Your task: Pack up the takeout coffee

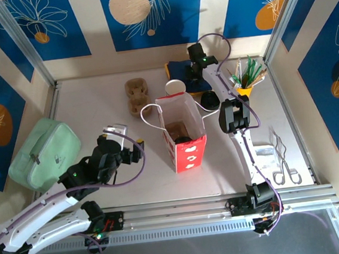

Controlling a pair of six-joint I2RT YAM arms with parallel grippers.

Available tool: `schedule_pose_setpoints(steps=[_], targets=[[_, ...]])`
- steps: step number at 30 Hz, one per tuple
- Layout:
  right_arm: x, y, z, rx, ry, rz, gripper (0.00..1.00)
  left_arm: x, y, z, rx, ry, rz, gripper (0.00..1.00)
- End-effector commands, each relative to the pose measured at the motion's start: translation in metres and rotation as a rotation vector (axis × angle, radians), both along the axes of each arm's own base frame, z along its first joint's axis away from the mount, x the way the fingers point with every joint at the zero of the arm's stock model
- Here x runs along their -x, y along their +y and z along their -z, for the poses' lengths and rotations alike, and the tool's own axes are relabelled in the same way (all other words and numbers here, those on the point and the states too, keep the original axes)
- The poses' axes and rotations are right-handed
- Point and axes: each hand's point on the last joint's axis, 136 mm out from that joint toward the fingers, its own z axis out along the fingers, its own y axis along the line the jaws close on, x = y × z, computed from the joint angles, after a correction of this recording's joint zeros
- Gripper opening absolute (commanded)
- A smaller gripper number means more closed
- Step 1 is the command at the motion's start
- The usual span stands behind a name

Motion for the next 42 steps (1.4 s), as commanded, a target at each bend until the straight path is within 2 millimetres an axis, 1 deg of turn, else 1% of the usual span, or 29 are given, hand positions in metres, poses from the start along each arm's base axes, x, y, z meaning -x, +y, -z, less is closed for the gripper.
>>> schedule_pose_setpoints(steps=[1,7,12,16,18,21,24,27,28,32,34,37,40,42], targets=[[-0.003,0.003,-0.043,-0.057,-0.063,-0.003,0.39,-0.002,0.001,-0.018,0.055,-0.026,-0.015,0.99],[-0.004,-0.002,-0.072,-0.086,-0.107,0.005,0.22,-0.002,-0.002,-0.023,0.073,-0.03,-0.006,0.99],[0.002,-0.005,-0.104,-0.095,-0.146,0.007,0.2,0.0,-0.003,-0.024,0.083,-0.023,0.0,0.99],[0.011,-0.008,-0.135,-0.1,-0.179,0.005,0.2,0.003,-0.001,-0.025,0.103,-0.021,0.004,0.99],[0.019,-0.01,-0.151,-0.106,-0.188,0.005,0.19,0.004,0.0,-0.026,0.115,-0.022,0.003,0.99],[0.035,-0.01,-0.181,-0.136,-0.202,-0.004,0.15,0.005,0.0,-0.027,0.134,-0.03,0.005,0.99],[0.06,-0.008,-0.222,-0.195,-0.219,-0.032,0.15,0.004,-0.003,-0.028,0.15,-0.035,0.009,0.99],[0.093,-0.008,-0.269,-0.245,-0.261,-0.062,0.15,0.002,-0.009,-0.029,0.154,-0.02,0.022,0.99],[0.105,-0.008,-0.286,-0.262,-0.279,-0.069,0.15,0.002,-0.011,-0.03,0.154,-0.017,0.026,0.99],[0.155,-0.006,-0.338,-0.361,-0.319,-0.111,0.14,0.001,-0.017,-0.032,0.172,-0.016,0.04,0.99],[0.179,0.0,-0.355,-0.423,-0.319,-0.149,0.14,0.0,-0.019,-0.033,0.181,-0.017,0.046,0.99],[0.216,0.009,-0.373,-0.521,-0.292,-0.202,0.13,0.001,-0.022,-0.033,0.196,-0.016,0.056,1.0],[0.25,0.021,-0.384,-0.633,-0.246,-0.253,0.13,0.001,-0.024,-0.036,0.212,-0.018,0.064,0.99],[0.268,0.028,-0.386,-0.696,-0.211,-0.276,0.13,0.002,-0.025,-0.036,0.221,-0.017,0.068,0.99]])
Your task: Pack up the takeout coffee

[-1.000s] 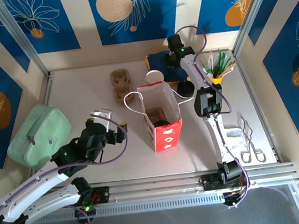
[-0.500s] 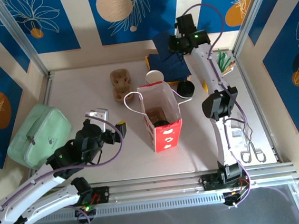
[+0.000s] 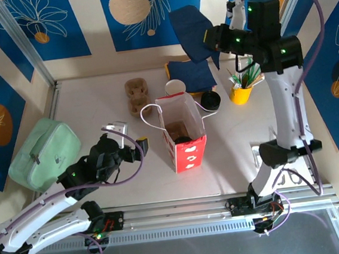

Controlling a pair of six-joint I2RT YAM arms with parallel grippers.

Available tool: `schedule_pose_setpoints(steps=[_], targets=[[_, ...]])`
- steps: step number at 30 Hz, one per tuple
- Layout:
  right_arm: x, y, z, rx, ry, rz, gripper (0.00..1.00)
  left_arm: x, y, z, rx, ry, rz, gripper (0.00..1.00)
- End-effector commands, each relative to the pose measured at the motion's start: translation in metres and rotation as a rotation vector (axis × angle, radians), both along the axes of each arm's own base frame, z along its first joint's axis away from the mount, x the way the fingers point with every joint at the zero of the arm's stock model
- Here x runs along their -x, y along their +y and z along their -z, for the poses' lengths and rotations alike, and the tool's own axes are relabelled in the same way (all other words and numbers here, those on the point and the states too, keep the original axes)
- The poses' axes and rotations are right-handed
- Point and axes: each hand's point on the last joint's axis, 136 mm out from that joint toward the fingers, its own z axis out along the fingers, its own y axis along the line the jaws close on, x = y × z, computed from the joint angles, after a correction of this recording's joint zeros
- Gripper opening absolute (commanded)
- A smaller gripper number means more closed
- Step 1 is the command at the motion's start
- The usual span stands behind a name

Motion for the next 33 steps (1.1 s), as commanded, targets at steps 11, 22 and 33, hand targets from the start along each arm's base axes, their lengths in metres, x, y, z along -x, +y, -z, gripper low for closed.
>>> schedule_pose_setpoints(steps=[11,22,33], targets=[[0.093,0.044,0.05,-0.229,0.299,-0.194,0.11,0.0,-0.008,-0.012,0.102,-0.007,0.019,0.99],[0.123,0.078,0.128,-0.097,0.354,-0.235,0.07,-0.001,-0.013,-0.006,0.116,-0.002,0.027,0.99],[0.11,0.081,0.172,0.168,0.367,-0.128,0.06,-0.002,-0.015,-0.002,0.11,0.007,0.029,0.99]])
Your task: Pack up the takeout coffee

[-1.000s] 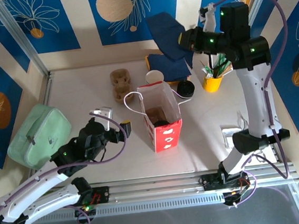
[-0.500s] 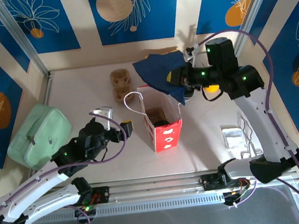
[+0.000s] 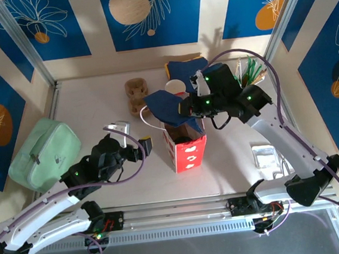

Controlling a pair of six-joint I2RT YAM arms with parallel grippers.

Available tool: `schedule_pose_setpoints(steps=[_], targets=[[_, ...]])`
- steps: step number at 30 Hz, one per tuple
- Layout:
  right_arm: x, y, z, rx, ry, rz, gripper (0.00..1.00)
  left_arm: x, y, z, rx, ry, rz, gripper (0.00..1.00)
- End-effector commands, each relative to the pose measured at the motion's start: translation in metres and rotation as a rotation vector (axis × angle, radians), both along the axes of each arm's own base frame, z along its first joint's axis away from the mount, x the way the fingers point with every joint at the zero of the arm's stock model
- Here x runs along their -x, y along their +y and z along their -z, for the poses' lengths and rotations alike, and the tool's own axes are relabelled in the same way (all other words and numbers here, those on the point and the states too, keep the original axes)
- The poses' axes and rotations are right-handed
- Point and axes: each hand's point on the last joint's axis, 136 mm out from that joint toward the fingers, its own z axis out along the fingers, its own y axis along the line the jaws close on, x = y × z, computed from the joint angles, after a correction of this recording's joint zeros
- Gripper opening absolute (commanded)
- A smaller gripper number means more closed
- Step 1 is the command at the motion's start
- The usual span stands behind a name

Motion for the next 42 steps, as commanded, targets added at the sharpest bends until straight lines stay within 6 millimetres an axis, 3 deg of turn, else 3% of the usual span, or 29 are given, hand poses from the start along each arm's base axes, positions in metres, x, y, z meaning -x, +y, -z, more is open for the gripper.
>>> schedule_pose_setpoints(steps=[1,7,19,33,42], targets=[[-0.008,-0.011,0.009,0.122,-0.038,0.052,0.06,-0.002,0.0,-0.002,0.033,-0.009,-0.004,0.99],[-0.008,-0.012,0.036,0.191,0.016,0.056,0.06,-0.001,0.003,0.001,0.022,-0.003,-0.012,1.0],[-0.007,-0.012,0.067,0.417,0.035,0.003,0.06,-0.001,0.003,0.004,0.016,0.001,-0.014,0.99],[-0.013,-0.005,0.09,0.543,0.036,-0.051,0.06,-0.003,0.005,0.006,-0.012,-0.012,-0.021,0.99],[-0.015,0.005,0.095,0.614,-0.003,-0.077,0.12,-0.004,0.005,0.012,-0.031,-0.01,-0.024,0.99]])
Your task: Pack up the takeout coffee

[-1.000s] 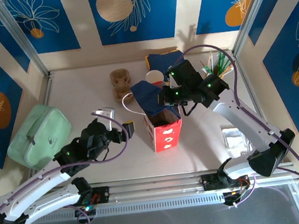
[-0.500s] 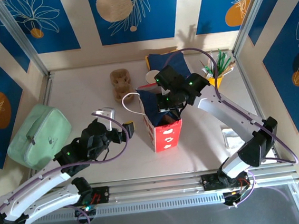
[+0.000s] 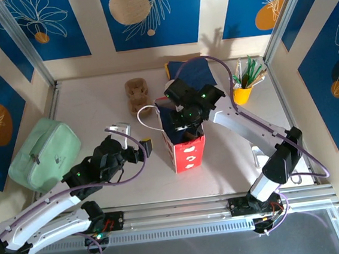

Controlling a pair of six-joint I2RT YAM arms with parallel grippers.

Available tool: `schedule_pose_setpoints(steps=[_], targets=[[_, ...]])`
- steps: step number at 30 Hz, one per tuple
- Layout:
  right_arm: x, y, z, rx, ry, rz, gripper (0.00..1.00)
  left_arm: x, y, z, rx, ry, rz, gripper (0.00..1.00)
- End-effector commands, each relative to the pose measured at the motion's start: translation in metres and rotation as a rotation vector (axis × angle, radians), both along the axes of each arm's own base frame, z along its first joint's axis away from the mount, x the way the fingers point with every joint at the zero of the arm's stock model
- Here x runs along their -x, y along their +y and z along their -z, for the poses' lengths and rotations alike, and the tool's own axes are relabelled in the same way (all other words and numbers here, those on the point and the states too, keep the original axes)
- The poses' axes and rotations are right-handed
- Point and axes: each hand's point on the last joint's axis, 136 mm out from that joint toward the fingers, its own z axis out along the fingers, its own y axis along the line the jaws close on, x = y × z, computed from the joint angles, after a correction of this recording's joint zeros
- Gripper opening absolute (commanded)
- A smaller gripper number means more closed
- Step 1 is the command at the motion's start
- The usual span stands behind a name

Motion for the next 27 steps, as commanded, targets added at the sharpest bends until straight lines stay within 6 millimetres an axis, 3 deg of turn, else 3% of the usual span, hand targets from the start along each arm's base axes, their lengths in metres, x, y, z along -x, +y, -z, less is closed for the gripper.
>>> schedule_pose_setpoints(steps=[1,9,19,27], targets=[[-0.003,-0.002,-0.005,0.038,-0.02,-0.003,0.12,-0.004,0.004,-0.001,-0.005,-0.022,-0.017,0.99],[-0.001,0.002,-0.011,0.02,-0.017,0.001,0.18,-0.003,0.006,0.001,-0.014,-0.02,-0.022,0.99],[0.007,0.001,-0.036,-0.048,-0.057,-0.001,0.36,-0.002,0.008,0.003,-0.012,-0.017,-0.029,0.99],[0.013,0.003,-0.057,-0.123,-0.082,-0.012,0.4,-0.002,0.008,0.003,-0.01,-0.017,-0.03,0.99]])
